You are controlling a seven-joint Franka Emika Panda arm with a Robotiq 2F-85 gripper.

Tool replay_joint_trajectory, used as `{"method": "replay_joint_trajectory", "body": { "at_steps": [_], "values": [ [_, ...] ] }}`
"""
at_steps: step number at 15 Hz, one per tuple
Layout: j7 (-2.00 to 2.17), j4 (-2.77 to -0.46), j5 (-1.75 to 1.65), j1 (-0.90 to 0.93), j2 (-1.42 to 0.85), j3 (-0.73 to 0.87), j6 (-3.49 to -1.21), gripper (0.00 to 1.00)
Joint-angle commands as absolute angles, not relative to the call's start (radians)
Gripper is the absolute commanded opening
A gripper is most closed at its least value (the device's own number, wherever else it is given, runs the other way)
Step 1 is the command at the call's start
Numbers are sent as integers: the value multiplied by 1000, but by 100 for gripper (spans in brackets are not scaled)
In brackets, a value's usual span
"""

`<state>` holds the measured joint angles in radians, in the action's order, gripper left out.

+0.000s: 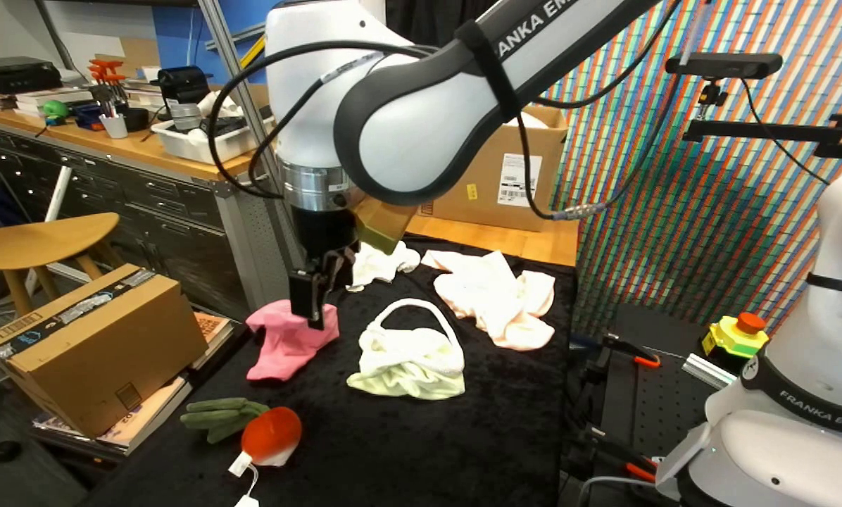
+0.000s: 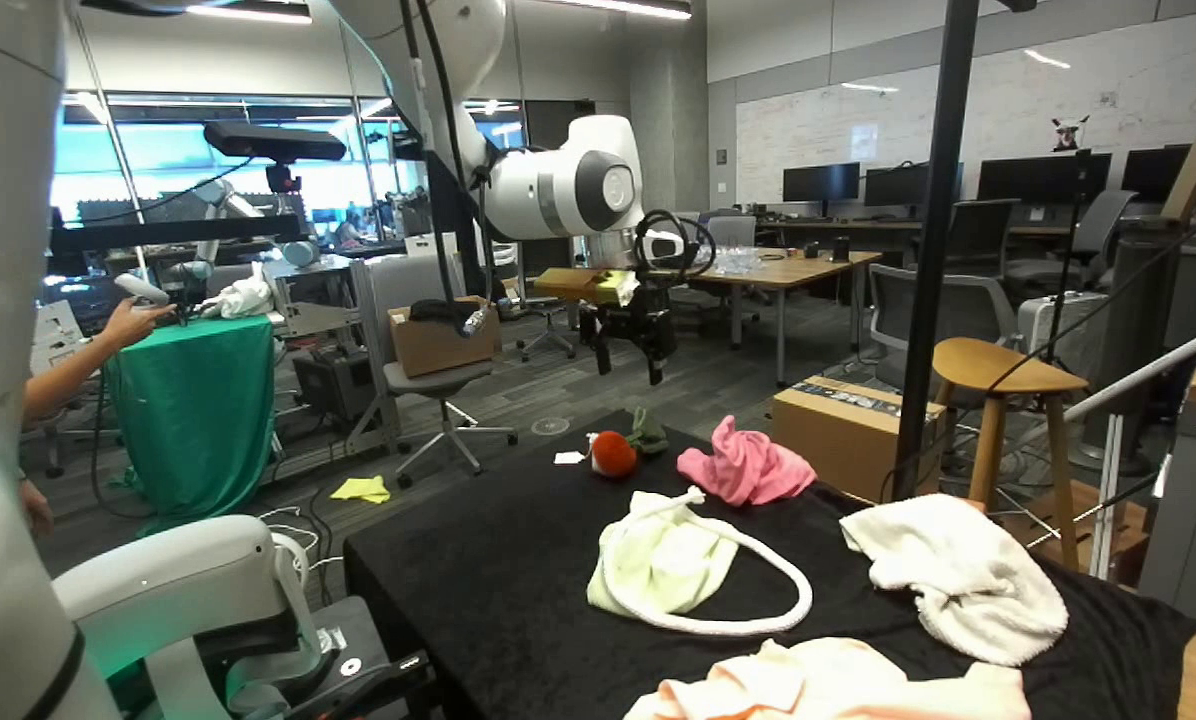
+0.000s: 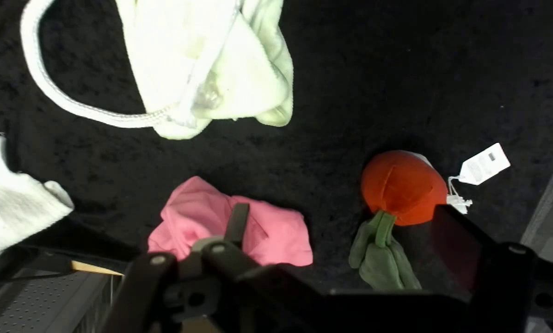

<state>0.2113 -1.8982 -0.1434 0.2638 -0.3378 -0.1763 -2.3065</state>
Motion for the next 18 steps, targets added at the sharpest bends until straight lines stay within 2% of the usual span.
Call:
{"method": "replay_joint_trajectory", "body": {
  "at_steps": [1, 9, 18],
  "values": [
    [223, -1733, -142, 312, -490, -177, -2286, 100],
    [338, -1563, -121, 406, -719, -144, -2381, 100],
    [410, -1475, -144, 483, -857, -55, -2455, 100]
  ]
}}
